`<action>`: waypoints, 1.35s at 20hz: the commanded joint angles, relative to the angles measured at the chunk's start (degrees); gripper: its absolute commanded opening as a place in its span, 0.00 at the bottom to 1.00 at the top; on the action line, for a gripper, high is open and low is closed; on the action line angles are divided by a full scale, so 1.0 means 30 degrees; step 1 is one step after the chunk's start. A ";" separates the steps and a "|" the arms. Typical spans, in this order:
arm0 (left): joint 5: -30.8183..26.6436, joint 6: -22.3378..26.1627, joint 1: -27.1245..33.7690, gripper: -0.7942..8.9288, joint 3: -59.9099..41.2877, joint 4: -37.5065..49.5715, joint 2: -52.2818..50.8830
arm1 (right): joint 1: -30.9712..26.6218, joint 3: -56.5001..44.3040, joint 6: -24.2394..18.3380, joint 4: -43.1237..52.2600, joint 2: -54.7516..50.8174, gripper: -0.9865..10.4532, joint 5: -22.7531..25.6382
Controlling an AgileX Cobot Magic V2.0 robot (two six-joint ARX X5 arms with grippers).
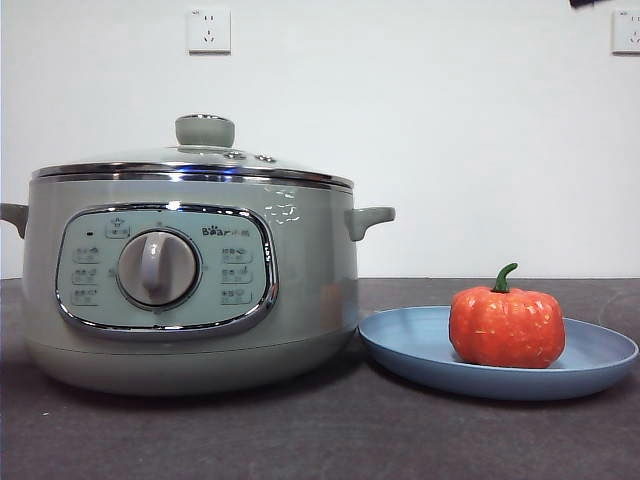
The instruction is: Take the pumpkin out from the steamer,put the pumpkin in the blue plate,close the lid
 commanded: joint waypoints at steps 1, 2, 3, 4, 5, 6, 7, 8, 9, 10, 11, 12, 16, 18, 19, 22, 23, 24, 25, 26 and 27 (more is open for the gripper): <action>-0.0102 -0.0831 -0.0080 0.07 -0.2164 0.0284 -0.1552 | 0.0204 -0.2084 0.0437 0.0998 -0.0874 0.08 0.0007; -0.0102 -0.1304 -0.0080 0.07 -0.2535 0.0131 -0.1902 | 0.0204 -0.2375 0.0656 0.0940 -0.1005 0.08 0.0007; -0.0102 -0.1851 -0.0080 0.07 -0.2623 -0.0321 -0.2120 | 0.0197 -0.2419 0.0874 0.0605 -0.1005 0.09 0.0022; -0.0095 -0.2157 -0.0080 0.07 -0.2616 -0.0605 -0.2171 | 0.0175 -0.2412 0.1035 0.0452 -0.0998 0.09 0.0066; -0.0095 -0.2208 -0.0080 0.08 -0.2616 -0.0750 -0.2171 | 0.0175 -0.2412 0.1027 0.0240 -0.0969 0.09 0.0080; -0.0087 -0.2200 -0.0080 0.08 -0.2616 -0.0780 -0.2171 | 0.0175 -0.2412 0.1035 0.0007 -0.0969 0.09 0.0073; -0.0087 -0.2193 -0.0080 0.08 -0.2616 -0.0765 -0.2149 | 0.0175 -0.2412 0.1035 -0.0233 -0.0976 0.09 0.0073; -0.0087 -0.2193 -0.0080 0.08 -0.2616 -0.0736 -0.2047 | 0.0182 -0.2412 0.1035 -0.0437 -0.0984 0.09 0.0051; -0.0087 -0.2193 -0.0080 0.08 -0.2616 -0.0758 -0.1967 | 0.0182 -0.2412 0.1035 -0.0568 -0.0976 0.09 0.0015; -0.0087 -0.2193 -0.0080 0.08 -0.2616 -0.0787 -0.1967 | 0.0182 -0.2412 0.1035 -0.0699 -0.0976 0.09 0.0022; -0.0080 -0.2193 -0.0080 0.08 -0.2616 -0.0787 -0.1967 | 0.0182 -0.2412 0.1035 -0.0831 -0.0969 0.09 0.0029; -0.0080 -0.2193 -0.0080 0.08 -0.2616 -0.0772 -0.1967 | 0.0182 -0.2412 0.1035 -0.1049 -0.0969 0.09 0.0029; -0.0087 -0.2193 -0.0080 0.08 -0.2616 -0.0758 -0.1974 | 0.0182 -0.2412 0.1035 -0.1545 -0.0976 0.09 0.0029; -0.0087 -0.2193 -0.0080 0.08 -0.2616 -0.0758 -0.1974 | 0.0182 -0.2412 0.1035 -0.1559 -0.0969 0.09 0.0022; -0.0087 -0.2193 -0.0080 0.08 -0.2616 -0.0758 -0.1974 | 0.0182 -0.2412 0.1035 -0.1559 -0.0969 0.09 0.0022; -0.0095 -0.1792 -0.0073 0.08 -0.2616 -0.0984 -0.2149 | 0.0182 -0.2412 0.1035 -0.1559 -0.0976 0.09 0.0029; -0.0554 -0.0838 0.0335 0.08 -0.2616 -0.1311 -0.2994 | 0.0175 -0.2412 0.1035 -0.1574 -0.0976 0.09 0.0029; -0.0517 -0.0430 0.1107 0.08 -0.2659 -0.1370 -0.3854 | 0.0182 -0.2412 0.1035 -0.1654 -0.0976 0.09 0.0022; -0.0211 -0.0386 0.2288 0.08 -0.2790 -0.1137 -0.4874 | 0.0182 -0.2412 0.1035 -0.1712 -0.0969 0.09 0.0022; 0.0692 -0.0393 0.3898 0.08 -0.3155 -0.0641 -0.5996 | 0.0182 -0.2412 0.1035 -0.1872 -0.0976 0.09 0.0029; 0.1392 -0.0393 0.5260 0.08 -0.3679 -0.0007 -0.6885 | 0.0175 -0.2412 0.1035 -0.2011 -0.0976 0.09 0.0029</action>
